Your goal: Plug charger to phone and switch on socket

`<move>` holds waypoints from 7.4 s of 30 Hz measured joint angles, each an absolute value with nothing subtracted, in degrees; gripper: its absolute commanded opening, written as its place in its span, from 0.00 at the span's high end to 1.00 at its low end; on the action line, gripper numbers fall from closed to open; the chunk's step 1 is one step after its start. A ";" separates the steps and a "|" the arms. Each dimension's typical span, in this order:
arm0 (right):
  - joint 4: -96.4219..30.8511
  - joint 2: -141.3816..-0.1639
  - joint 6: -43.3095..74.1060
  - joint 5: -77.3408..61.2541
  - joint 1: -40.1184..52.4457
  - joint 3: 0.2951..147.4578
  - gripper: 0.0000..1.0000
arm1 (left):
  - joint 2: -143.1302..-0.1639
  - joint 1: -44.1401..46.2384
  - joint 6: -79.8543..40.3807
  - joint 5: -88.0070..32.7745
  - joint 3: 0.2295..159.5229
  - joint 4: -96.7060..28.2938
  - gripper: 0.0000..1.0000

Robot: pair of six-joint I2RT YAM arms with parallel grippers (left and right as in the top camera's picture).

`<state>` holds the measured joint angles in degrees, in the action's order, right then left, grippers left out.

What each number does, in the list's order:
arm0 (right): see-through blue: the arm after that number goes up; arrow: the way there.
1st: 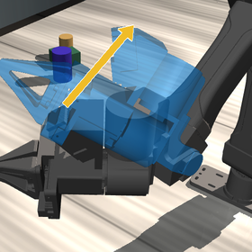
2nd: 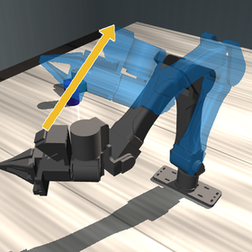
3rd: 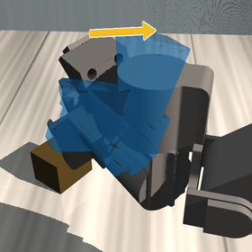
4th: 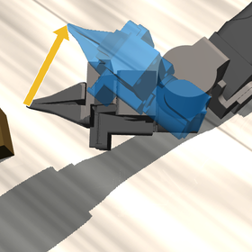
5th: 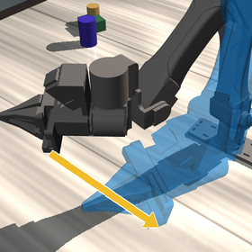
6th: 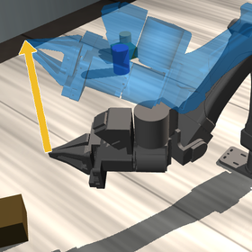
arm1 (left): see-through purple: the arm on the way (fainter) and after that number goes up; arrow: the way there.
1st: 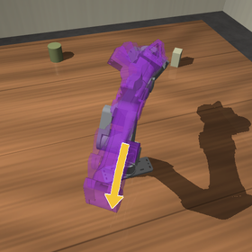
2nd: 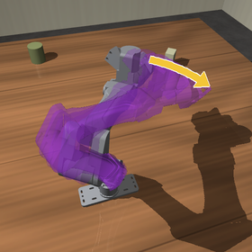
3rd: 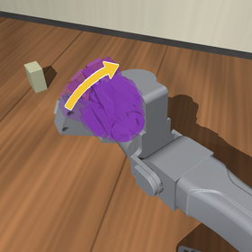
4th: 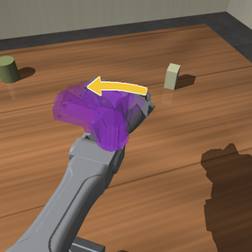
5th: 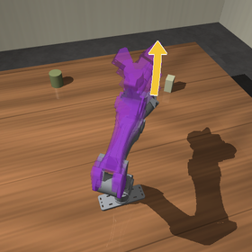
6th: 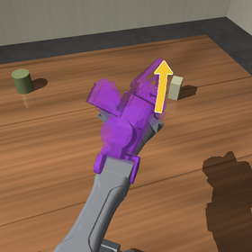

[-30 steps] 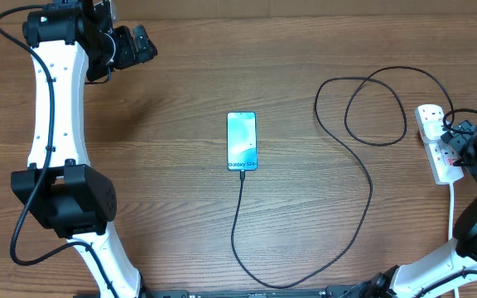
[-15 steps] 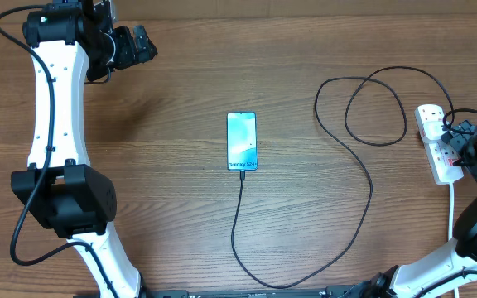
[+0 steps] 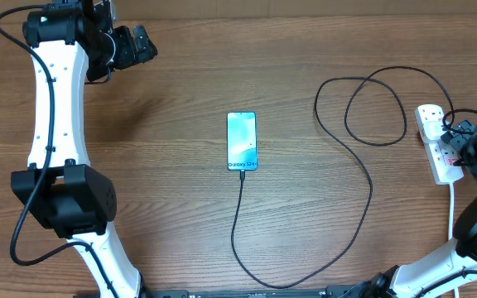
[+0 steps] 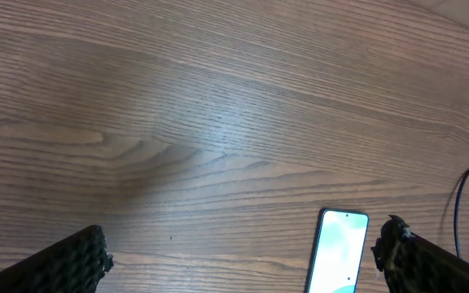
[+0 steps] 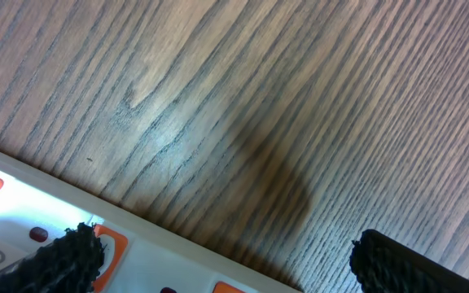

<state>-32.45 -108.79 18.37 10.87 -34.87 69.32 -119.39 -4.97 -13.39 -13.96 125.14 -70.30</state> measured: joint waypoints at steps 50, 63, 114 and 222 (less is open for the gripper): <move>-31.92 -108.81 18.04 11.22 -34.79 69.04 0.00 | -119.39 -4.97 -13.39 -13.96 125.14 -70.30 0.00; -32.71 -108.79 18.48 10.70 -34.85 69.10 0.00 | -119.39 -4.97 -13.39 -13.96 125.14 -70.30 0.00; -36.29 -108.53 19.31 7.92 -35.22 69.76 0.00 | -119.39 -4.97 -13.37 -13.96 125.14 -70.30 0.00; -49.91 -99.48 19.16 7.35 -10.98 67.83 0.02 | -119.39 -4.97 -13.39 -13.93 125.14 -70.30 0.00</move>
<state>-49.91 -99.48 19.16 7.35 -10.98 67.83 -119.39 -4.97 -13.39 -13.93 125.14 -70.30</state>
